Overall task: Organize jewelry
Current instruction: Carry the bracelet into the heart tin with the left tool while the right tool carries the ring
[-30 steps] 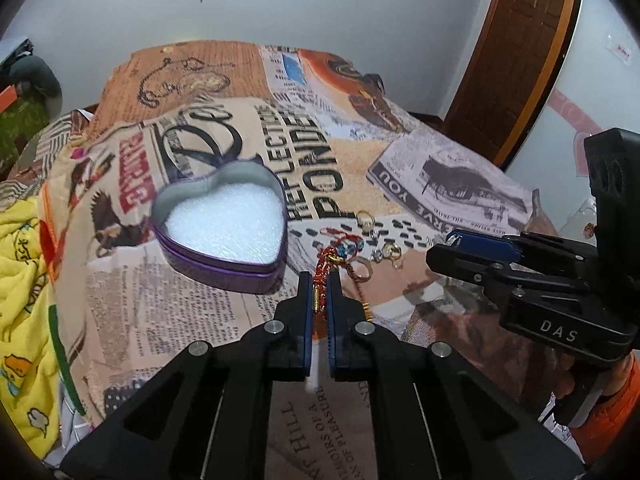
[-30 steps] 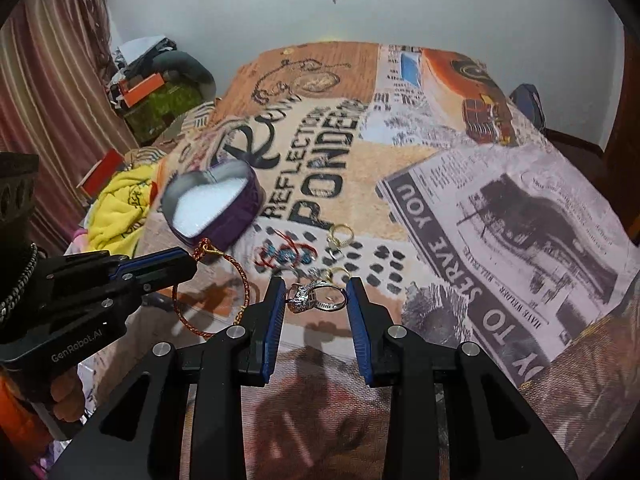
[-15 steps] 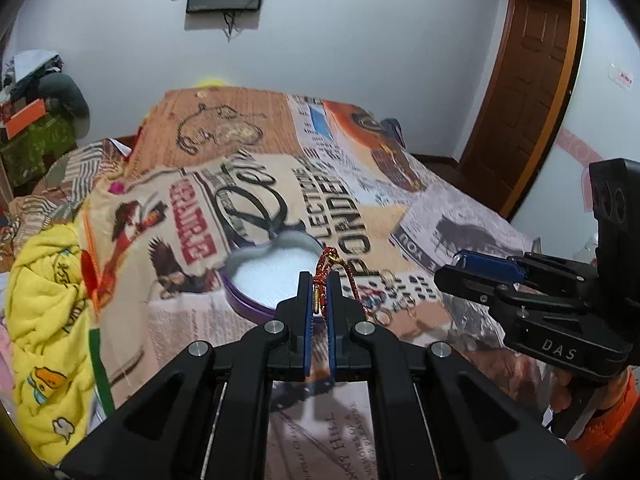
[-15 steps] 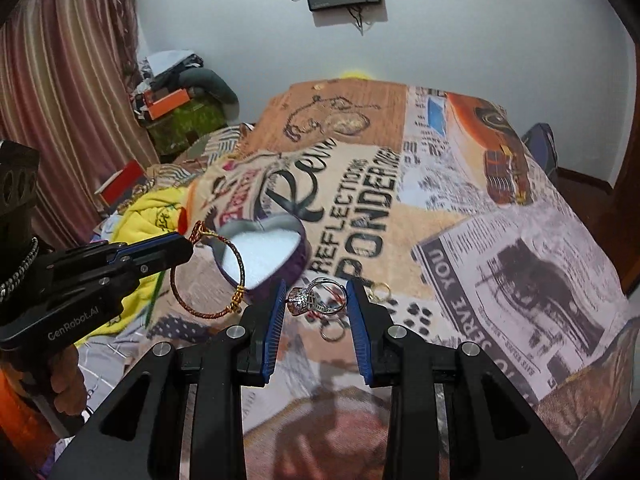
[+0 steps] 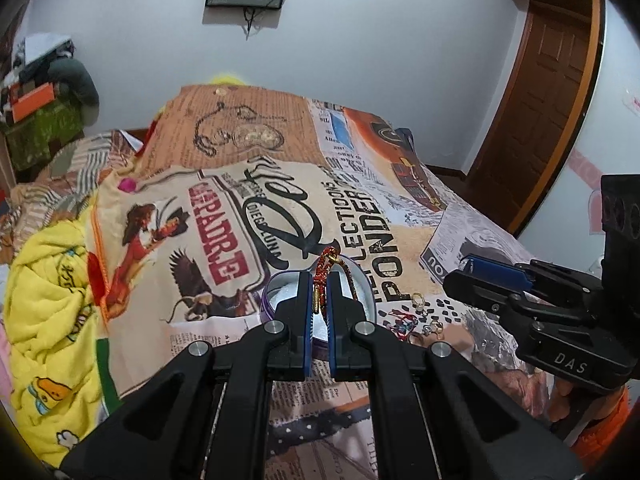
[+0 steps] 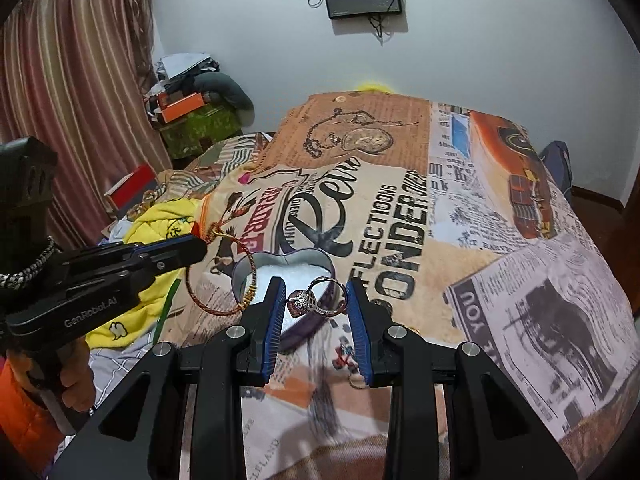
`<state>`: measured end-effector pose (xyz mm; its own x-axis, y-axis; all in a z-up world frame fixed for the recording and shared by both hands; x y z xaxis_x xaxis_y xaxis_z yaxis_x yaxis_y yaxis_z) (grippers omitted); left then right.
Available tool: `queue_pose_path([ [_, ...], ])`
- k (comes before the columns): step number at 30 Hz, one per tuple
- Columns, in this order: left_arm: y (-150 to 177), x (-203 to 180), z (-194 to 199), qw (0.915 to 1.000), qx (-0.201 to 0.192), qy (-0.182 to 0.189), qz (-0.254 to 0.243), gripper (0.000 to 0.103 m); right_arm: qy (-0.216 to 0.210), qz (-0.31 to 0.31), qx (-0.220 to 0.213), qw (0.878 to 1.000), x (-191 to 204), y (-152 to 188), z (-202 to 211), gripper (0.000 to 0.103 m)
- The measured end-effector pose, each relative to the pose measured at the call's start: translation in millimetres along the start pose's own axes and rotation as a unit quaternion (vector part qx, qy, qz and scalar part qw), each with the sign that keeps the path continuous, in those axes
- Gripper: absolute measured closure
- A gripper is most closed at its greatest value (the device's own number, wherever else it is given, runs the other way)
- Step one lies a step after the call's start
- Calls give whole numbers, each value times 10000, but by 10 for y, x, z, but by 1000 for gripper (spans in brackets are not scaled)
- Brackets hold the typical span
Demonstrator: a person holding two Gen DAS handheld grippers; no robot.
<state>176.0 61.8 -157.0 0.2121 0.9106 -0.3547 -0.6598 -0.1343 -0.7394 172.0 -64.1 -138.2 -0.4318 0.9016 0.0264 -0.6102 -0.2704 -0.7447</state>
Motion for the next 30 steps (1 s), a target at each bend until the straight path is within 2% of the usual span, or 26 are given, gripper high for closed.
queue_pose_path([
  [10, 40, 234, -362, 9986, 381, 228, 296, 99, -188, 182, 240, 9994, 123, -7, -336, 75],
  [22, 102, 333, -531, 9980, 620, 83, 135, 99, -422, 539, 603, 9958, 300, 67, -645, 75],
  [30, 68, 382, -444, 9985, 509, -173, 29, 98, -474, 703, 727, 9937, 348, 93, -729, 74],
])
Point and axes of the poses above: each gripper's, at about its wrist camera, not at the fingertips, and z roughly against the way its jaws point, x to its left, y to its underside, the point moved 6 cm from there along -z, roughly the way its jaws point, and after that the axes turned 13 degrees about y, right-handed, at the moved point
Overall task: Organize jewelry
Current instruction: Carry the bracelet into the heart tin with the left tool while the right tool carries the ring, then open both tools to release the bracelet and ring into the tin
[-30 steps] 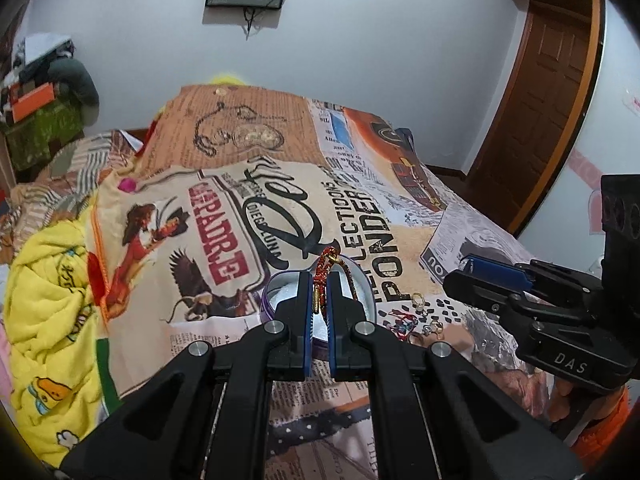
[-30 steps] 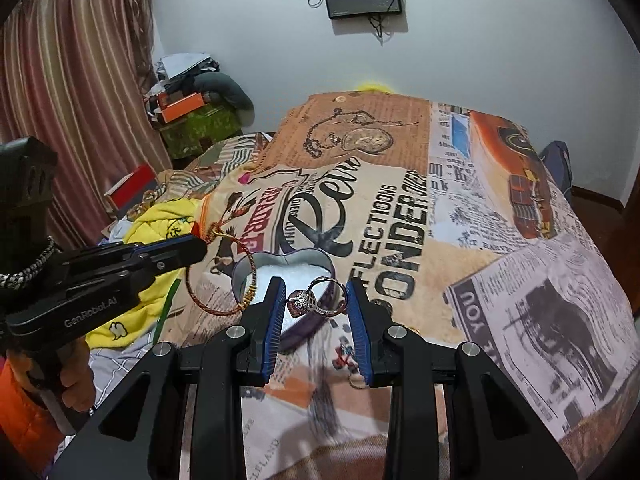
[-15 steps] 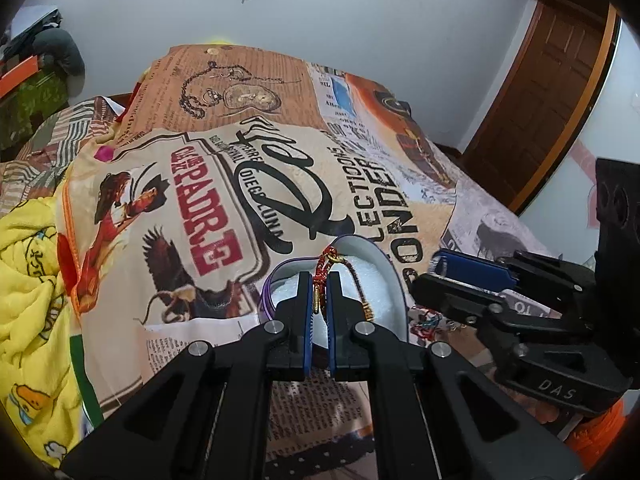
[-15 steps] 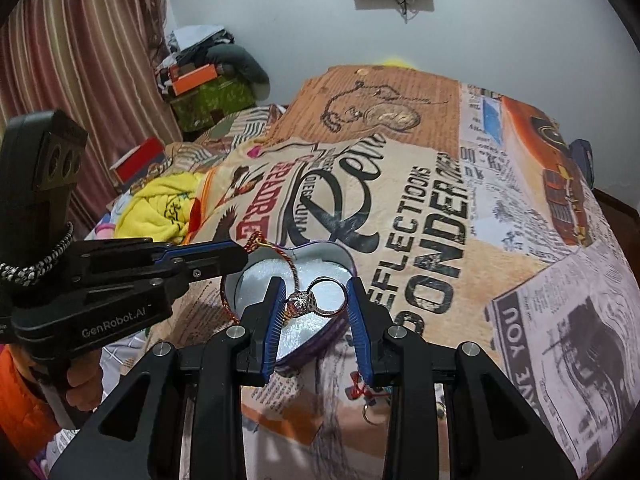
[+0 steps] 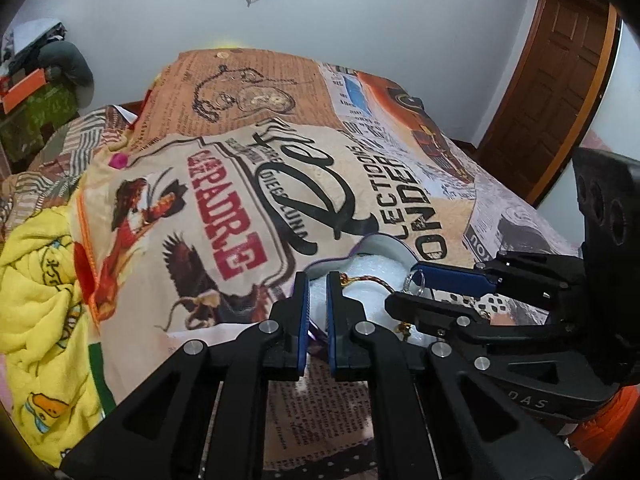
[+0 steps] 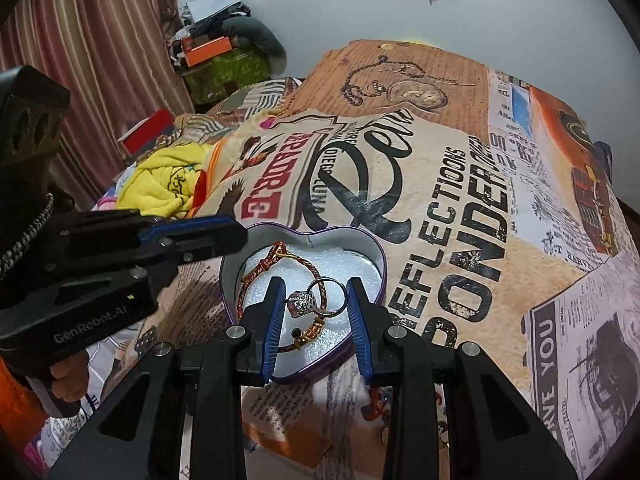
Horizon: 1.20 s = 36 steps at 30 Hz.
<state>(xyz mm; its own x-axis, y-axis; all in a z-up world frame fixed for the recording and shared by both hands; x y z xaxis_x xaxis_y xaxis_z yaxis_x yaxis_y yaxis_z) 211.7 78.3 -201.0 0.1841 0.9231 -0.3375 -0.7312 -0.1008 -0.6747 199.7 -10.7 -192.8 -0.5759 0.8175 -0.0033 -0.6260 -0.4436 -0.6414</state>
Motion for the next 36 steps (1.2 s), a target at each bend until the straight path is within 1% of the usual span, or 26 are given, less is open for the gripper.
queue_pose_path([
  [1, -8, 4, 22, 10000, -26, -42, -22, 98, -3, 17, 4, 10000, 8, 0, 1, 74],
  [3, -20, 13, 62, 9998, -70, -142, -82, 94, -6, 49, 35, 10000, 18, -1, -11, 75],
  [6, -33, 16, 116, 9995, -145, -254, -132, 93, 2, 80, 120, 9999, 41, 3, -35, 74],
  [10, -45, 39, 168, 9993, -191, -325, -78, 90, 60, 46, 156, 9998, 19, 3, -24, 69],
  [15, -41, -20, 229, 9991, -212, -338, -108, 75, 96, -111, 28, 9999, -75, -13, 136, 69],
  [19, -48, -136, 291, 9989, -236, -343, -198, 72, 202, -321, -128, 9992, -233, -13, 324, 69],
  [21, -53, -205, 317, 9987, -255, -348, -256, 67, 265, -425, -196, 9986, -319, -12, 403, 69],
  [22, -54, -246, 327, 9987, -263, -341, -284, 66, 317, -473, -226, 9981, -372, -4, 449, 68],
  [26, -44, -401, 308, 9989, -205, -263, -336, 64, 562, -661, -354, 9956, -591, 27, 622, 68],
  [29, -23, -538, 247, 9992, -117, -159, -350, 64, 631, -844, -382, 9937, -747, 83, 718, 68],
  [36, 103, -889, 29, 9982, 200, 105, -548, 64, 877, -1065, -217, 9902, -1039, 325, 781, 68],
])
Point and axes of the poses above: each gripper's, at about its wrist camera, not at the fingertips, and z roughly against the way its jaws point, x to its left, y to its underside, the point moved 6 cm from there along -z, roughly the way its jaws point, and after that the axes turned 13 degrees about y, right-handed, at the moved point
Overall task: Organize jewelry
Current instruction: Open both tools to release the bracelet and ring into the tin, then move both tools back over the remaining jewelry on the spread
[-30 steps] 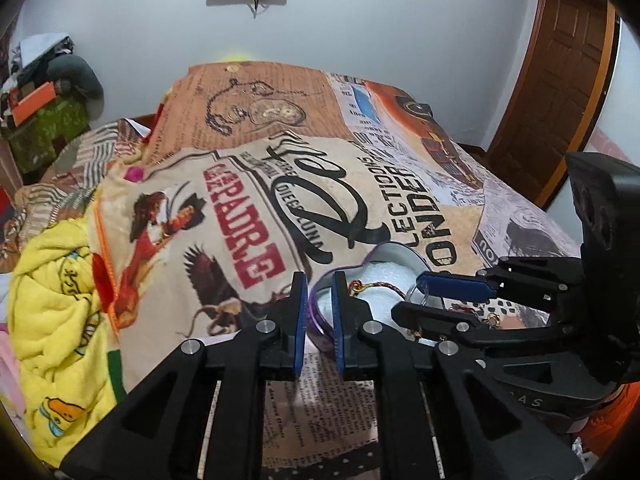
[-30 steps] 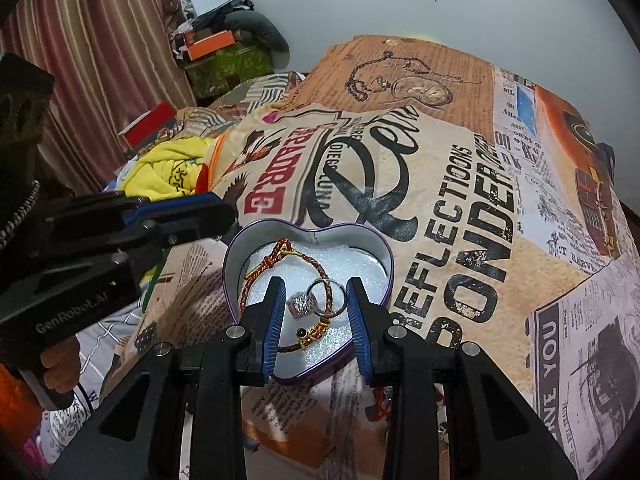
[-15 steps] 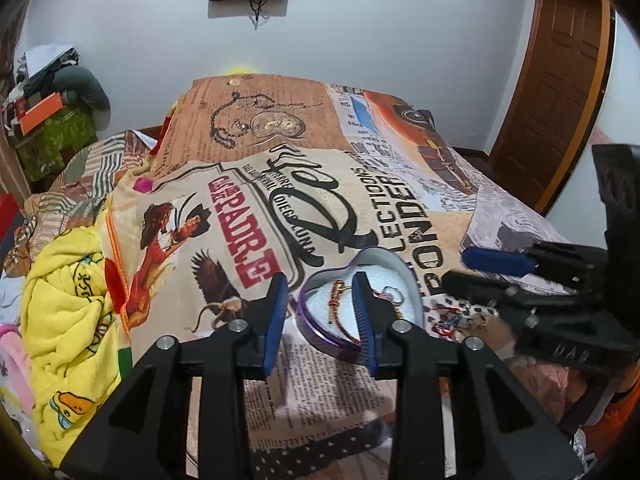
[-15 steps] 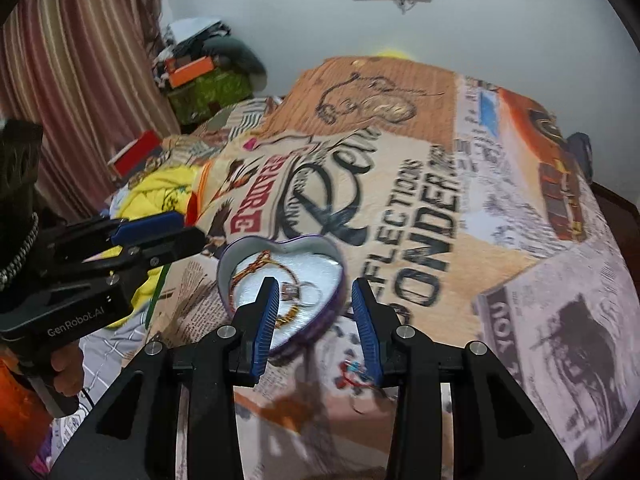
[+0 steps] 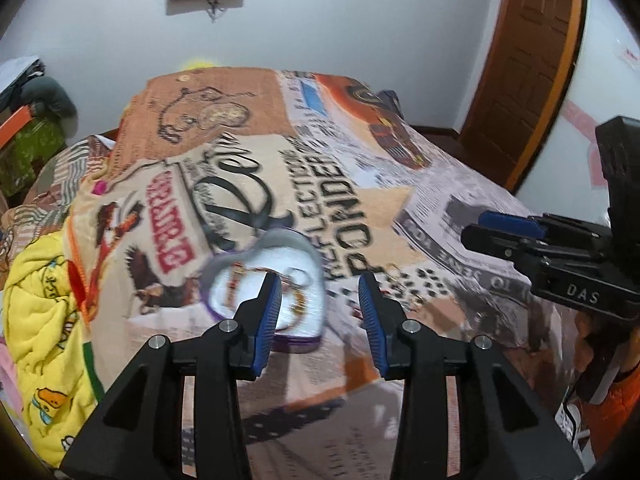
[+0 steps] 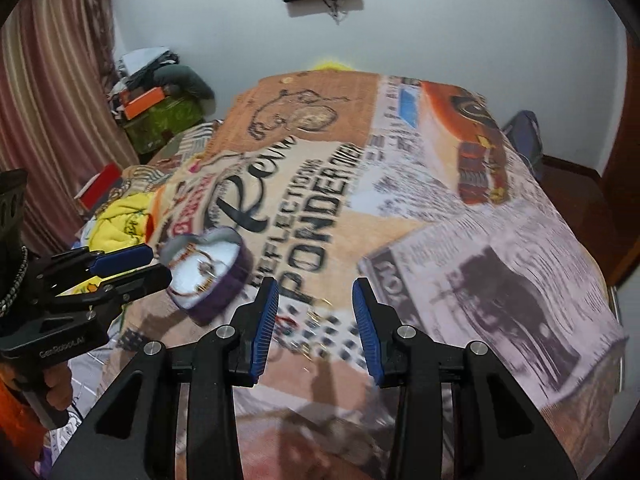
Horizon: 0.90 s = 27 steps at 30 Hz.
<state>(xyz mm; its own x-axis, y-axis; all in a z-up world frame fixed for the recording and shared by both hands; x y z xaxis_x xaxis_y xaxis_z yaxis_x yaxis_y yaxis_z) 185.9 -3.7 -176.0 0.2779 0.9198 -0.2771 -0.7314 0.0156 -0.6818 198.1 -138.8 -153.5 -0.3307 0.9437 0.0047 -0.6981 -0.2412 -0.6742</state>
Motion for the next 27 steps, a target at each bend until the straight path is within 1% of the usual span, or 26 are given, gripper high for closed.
queue_pose_path([
  [3, 67, -128, -117, 9997, 175, 144, -77, 64, 77, -22, 96, 9999, -118, 99, -8, 68],
  [9, 266, -312, -364, 9977, 545, 401, -99, 64, 49, -29, 290, 9996, -264, 294, -52, 68],
  [15, 452, -402, -575, 9950, 844, 510, -132, 64, -81, 57, 579, 9983, -251, 492, -173, 68],
  [18, 520, -406, -676, 9940, 965, 502, -133, 64, -128, 91, 672, 9976, -239, 554, -228, 68],
  [22, 505, -414, -769, 9941, 965, 429, -234, 64, -188, 49, 714, 9973, -253, 580, -261, 68],
  [25, 486, -430, -844, 9941, 952, 378, -363, 70, -241, -4, 728, 9971, -258, 570, -280, 68],
  [27, 481, -427, -883, 9943, 927, 313, -426, 75, -282, -20, 734, 9969, -254, 563, -295, 68],
])
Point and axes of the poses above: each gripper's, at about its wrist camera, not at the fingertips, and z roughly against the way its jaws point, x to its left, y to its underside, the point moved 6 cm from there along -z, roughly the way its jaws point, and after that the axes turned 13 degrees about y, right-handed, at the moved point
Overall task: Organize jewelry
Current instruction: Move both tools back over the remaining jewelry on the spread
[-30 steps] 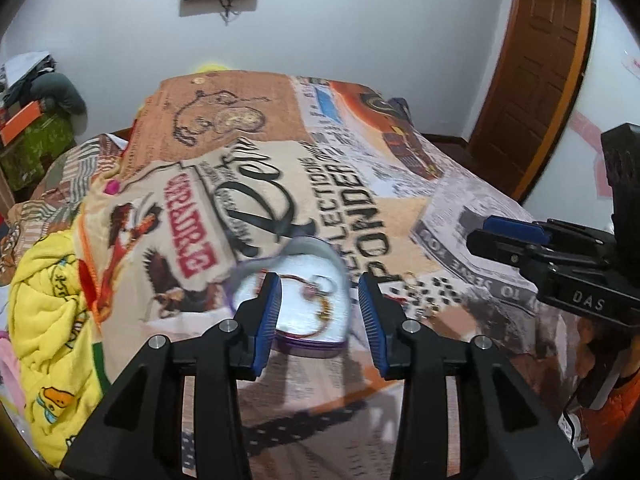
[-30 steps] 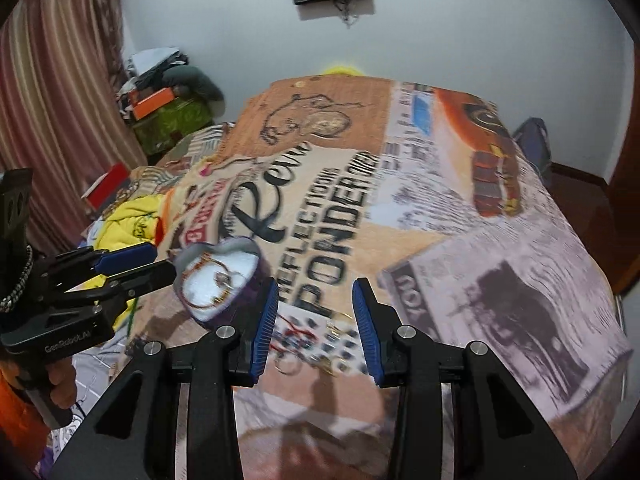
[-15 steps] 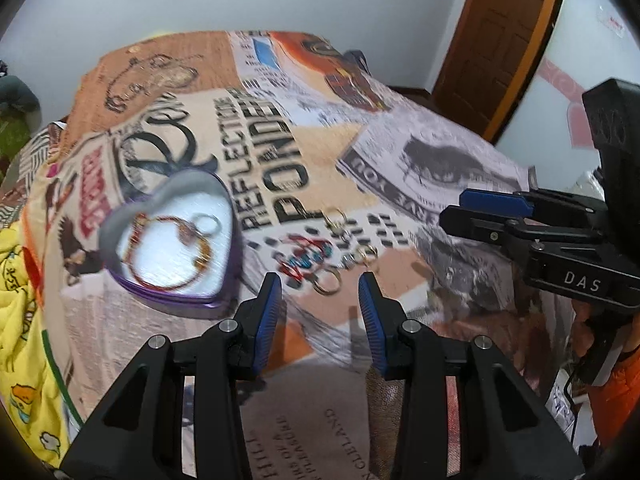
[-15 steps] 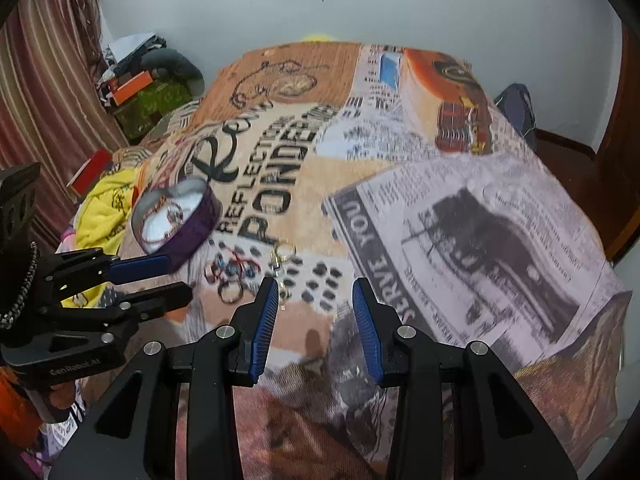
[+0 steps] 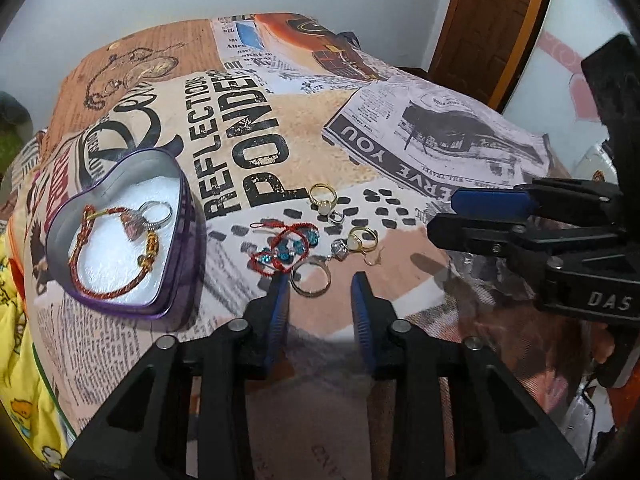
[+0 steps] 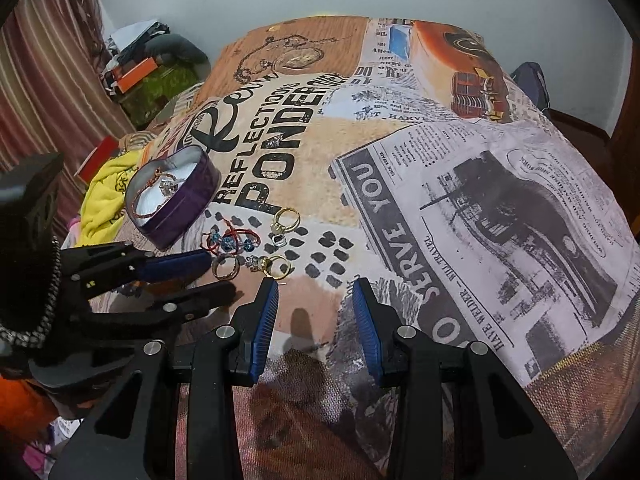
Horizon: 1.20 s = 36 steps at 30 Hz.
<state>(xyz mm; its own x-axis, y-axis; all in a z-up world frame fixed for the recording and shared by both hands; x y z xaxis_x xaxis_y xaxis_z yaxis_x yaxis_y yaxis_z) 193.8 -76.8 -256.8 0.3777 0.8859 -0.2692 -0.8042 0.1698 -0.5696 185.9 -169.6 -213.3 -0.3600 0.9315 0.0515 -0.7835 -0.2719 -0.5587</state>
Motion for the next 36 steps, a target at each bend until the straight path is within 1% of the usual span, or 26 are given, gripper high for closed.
queue_pose_path([
  [1, -5, 2, -9, 10000, -3, -26, -22, 77, -30, -1, 11, 10000, 7, 0, -11, 68],
  [3, -14, 9, -22, 10000, 3, -35, -34, 83, -103, -5, 57, 9999, 33, -1, -43, 68],
  [7, -24, 44, -19, 9999, -38, 92, 65, 83, -163, 51, 161, 9997, 95, -12, -128, 68],
  [15, 8, 111, 106, 9996, -180, 56, 222, 84, -189, 299, 294, 9989, 269, -51, -271, 68],
  [21, 28, 168, 160, 9992, -238, 85, 313, 84, -107, 424, 212, 9988, 314, -83, -317, 68],
  [23, 28, 168, 160, 9992, -252, 90, 312, 84, -72, 433, 179, 9989, 304, -81, -315, 73],
  [24, 30, 164, 158, 9991, -256, 90, 313, 84, -33, 452, 167, 9988, 297, -75, -314, 80],
  [25, 32, 162, 158, 9991, -260, 101, 316, 84, -7, 467, 163, 9988, 288, -69, -317, 84],
  [29, 29, 150, 169, 9990, -281, 124, 338, 84, 36, 468, 99, 9988, 277, -74, -301, 85],
  [30, 27, 146, 177, 9989, -290, 131, 345, 84, 59, 477, 77, 9988, 284, -75, -290, 90],
  [31, 25, 142, 188, 9988, -301, 144, 348, 84, 60, 481, 52, 9988, 285, -78, -271, 97],
  [36, -10, 107, 279, 9986, -408, 144, 312, 84, 75, 402, -70, 9991, 263, -123, -157, 97],
])
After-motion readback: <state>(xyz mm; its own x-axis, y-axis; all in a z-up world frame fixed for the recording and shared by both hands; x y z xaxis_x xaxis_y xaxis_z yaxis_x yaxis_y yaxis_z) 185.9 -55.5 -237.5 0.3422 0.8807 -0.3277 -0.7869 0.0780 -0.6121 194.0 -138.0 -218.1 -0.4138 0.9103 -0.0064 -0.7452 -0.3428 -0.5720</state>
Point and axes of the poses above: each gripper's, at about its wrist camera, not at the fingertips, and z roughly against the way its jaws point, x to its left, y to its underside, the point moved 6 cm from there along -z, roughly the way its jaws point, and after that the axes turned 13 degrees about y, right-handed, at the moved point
